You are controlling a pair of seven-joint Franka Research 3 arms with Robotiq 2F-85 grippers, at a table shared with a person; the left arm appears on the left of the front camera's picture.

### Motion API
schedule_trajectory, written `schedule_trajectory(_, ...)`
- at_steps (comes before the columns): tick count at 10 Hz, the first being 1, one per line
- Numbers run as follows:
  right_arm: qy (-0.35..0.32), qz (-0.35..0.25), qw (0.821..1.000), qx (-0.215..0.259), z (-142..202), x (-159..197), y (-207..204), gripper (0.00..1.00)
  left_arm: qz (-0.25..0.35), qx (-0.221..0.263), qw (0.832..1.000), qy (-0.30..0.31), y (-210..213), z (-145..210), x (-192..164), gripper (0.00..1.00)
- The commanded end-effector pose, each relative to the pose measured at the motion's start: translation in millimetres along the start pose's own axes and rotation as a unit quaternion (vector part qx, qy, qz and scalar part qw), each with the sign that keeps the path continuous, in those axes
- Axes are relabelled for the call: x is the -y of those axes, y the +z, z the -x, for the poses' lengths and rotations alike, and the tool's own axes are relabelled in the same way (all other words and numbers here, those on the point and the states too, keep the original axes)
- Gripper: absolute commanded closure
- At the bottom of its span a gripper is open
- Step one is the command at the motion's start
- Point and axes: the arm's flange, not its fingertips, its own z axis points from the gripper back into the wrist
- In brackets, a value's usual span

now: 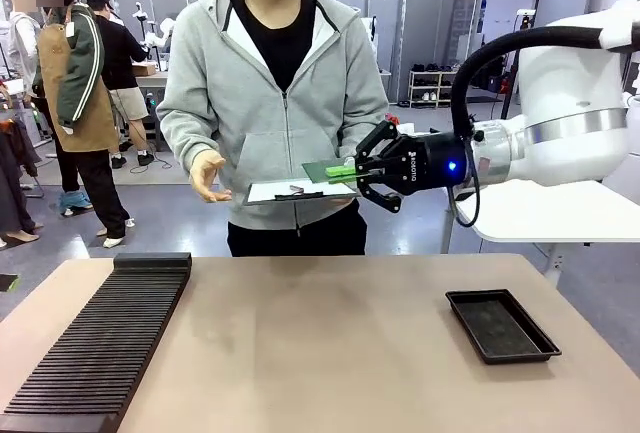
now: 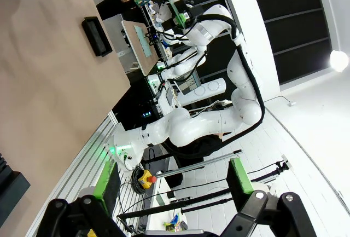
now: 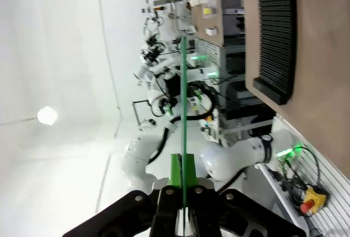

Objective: Inspect the PCB.
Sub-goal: Place the Blank PCB in the ESD tray.

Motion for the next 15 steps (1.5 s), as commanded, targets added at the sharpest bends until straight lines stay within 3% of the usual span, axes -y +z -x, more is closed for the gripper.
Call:
schedule_trajectory(1,0.025,0.061,0.998,0.014,10,-7,23,0.97,0.0,0.0,1.0,-0.001,1,0,1,0.0)
schedule_trajectory(7,0.064,0.232,0.969,0.051,40,3,127,0.97,0.0,0.0,1.0,-0.001,1,0,1,0.0)
schedule_trajectory(10,0.062,0.257,0.962,0.066,48,10,162,0.97,0.0,0.0,1.0,-0.001,1,0,1,0.0)
schedule_trajectory(11,0.069,0.267,0.958,0.081,51,10,162,0.97,0.0,0.0,1.0,-0.001,1,0,1,0.0)
schedule_trajectory(15,0.05,0.254,0.964,0.067,43,8,161,0.97,0.0,0.0,1.0,-0.001,1,0,1,0.0)
